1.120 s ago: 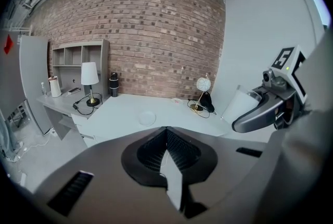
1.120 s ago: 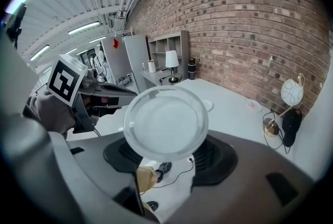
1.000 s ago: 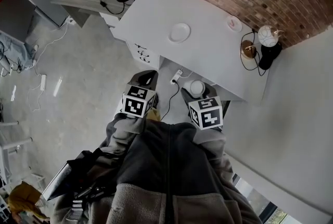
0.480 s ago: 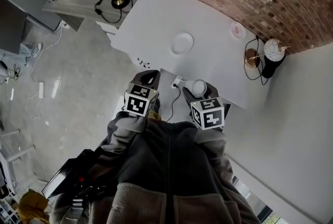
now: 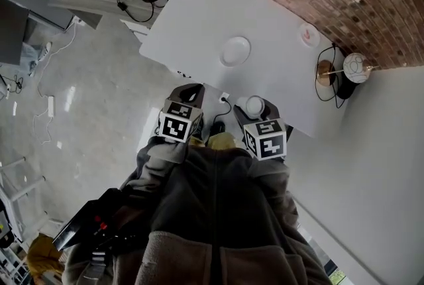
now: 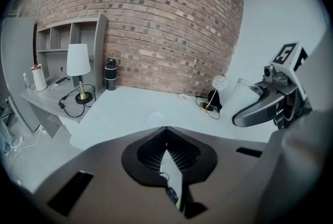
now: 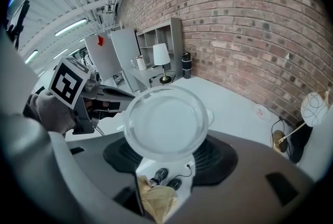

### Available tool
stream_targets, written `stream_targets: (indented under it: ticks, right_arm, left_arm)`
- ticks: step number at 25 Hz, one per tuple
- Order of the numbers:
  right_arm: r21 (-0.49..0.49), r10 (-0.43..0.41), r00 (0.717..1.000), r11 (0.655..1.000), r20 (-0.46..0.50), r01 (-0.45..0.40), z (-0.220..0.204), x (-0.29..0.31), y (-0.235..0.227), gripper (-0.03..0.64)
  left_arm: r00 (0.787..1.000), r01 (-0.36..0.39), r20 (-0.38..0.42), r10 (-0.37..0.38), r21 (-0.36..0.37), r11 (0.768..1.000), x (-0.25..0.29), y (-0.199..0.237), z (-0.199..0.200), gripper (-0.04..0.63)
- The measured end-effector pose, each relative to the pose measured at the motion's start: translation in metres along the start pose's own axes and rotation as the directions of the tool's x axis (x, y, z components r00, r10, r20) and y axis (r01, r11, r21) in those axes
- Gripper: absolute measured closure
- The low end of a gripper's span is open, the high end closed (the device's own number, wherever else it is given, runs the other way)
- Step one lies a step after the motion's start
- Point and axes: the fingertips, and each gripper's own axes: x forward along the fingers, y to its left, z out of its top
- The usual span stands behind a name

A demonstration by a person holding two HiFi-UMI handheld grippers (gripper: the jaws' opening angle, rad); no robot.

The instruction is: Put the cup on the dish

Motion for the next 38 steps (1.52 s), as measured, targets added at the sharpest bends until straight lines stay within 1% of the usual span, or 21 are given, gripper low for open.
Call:
stream_targets:
  ticks: [3,8,13,19,38]
  right_arm:
    - [-0.008,0.022,1.000,1.000,-0.009,-0.022,0.000,0.009,-0.005,0.362]
    - [-0.031,0.065,0.997,0.997,-0.030,-0.066,-0.007,0.024,-0.014,0.362]
    - [-0.045,0.092,0.995,0.995,-0.048,-0.094,-0.013,0.044,-0.026,0.362]
    - [-0.059,0.115,0.990,0.991,-0.080,-0.120,-0.019,0.075,-0.043,0.362]
    - [-0.064,0.065,0.994,0.995,-0.086,-0.071,-0.023,0.171,-0.089,0.362]
  left_arm:
    - [1.000,-0.019,-0.009,0.019,-0.014,1.000,0.006,0.005,-0.003,0.589]
    - [0.999,-0.052,-0.010,0.052,-0.015,0.999,0.017,0.005,-0.002,0.591]
    - [0.998,-0.068,-0.020,0.068,-0.020,0.997,0.034,0.002,-0.007,0.591]
    - [0.995,-0.081,-0.056,0.079,-0.037,0.996,0.054,0.003,-0.021,0.591]
    - [0.981,-0.115,-0.166,0.095,-0.113,0.987,0.113,0.047,-0.062,0.591]
